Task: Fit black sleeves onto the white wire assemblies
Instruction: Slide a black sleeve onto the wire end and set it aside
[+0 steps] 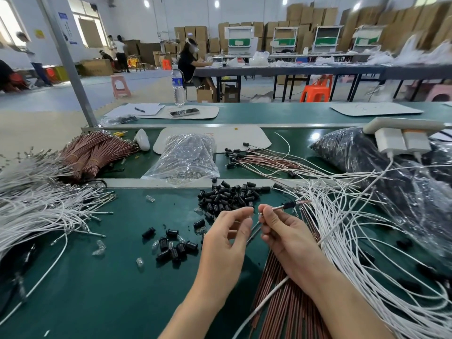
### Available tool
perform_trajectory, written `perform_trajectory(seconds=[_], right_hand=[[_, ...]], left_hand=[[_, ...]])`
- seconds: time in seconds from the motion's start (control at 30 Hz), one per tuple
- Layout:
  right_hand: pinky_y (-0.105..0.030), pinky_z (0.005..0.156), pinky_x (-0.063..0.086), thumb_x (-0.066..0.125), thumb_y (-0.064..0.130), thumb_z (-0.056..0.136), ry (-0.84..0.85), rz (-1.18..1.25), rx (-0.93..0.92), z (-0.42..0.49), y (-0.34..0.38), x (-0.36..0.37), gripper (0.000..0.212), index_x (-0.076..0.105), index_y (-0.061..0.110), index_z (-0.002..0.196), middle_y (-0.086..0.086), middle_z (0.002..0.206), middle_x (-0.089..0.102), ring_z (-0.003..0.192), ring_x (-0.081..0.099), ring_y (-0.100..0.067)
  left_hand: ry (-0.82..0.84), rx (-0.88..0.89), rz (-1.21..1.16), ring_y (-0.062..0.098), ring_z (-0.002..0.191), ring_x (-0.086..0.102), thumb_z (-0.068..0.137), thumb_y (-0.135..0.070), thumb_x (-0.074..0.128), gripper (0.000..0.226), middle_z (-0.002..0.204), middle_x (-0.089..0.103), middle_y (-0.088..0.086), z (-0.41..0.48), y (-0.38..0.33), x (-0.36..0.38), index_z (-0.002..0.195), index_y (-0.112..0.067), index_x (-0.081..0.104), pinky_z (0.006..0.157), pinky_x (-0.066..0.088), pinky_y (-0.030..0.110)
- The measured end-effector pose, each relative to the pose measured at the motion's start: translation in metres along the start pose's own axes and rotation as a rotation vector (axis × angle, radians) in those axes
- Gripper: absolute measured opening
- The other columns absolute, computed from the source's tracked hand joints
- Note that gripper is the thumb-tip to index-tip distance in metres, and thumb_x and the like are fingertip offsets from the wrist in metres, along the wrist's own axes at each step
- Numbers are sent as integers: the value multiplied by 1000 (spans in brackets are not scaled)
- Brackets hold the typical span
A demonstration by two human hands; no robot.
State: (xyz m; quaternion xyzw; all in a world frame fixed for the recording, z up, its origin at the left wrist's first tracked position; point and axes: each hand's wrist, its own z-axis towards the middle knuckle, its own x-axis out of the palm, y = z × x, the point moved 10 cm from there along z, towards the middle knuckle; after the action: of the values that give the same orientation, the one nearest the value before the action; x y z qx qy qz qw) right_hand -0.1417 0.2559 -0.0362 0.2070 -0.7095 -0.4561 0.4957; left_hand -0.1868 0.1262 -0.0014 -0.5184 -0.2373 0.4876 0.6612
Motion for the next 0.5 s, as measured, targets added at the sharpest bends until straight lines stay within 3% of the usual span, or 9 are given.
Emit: perform_trajectory(seconds=[0.2, 0.4, 0.5], right_hand=[[-18, 53, 51, 70, 25, 78, 1, -5, 2, -1, -1, 0, 15, 83, 17, 80, 1, 70, 66, 57, 58, -6], [-20, 53, 52, 69, 24, 79, 12, -12, 0, -1, -1, -1, 18, 76, 8, 85, -2, 68, 62, 58, 56, -8], [-19, 57, 54, 68, 26, 80, 23, -37, -8, -1, 0, 1, 18, 79, 12, 80, -2, 68, 63, 61, 59, -8]], left_hand=[[9, -4, -31, 7, 89, 67, 96, -30, 64, 14, 95, 70, -15, -4, -1, 0, 108, -37, 67, 77, 51, 21], [59, 54, -13, 11, 97, 67, 98, -23, 64, 16, 101, 69, -11, -5, -9, 6, 109, -33, 68, 82, 53, 23], [55, 70, -1, 12, 99, 66, 98, -20, 64, 17, 104, 68, -11, -4, -11, 6, 110, -31, 69, 82, 54, 26]])
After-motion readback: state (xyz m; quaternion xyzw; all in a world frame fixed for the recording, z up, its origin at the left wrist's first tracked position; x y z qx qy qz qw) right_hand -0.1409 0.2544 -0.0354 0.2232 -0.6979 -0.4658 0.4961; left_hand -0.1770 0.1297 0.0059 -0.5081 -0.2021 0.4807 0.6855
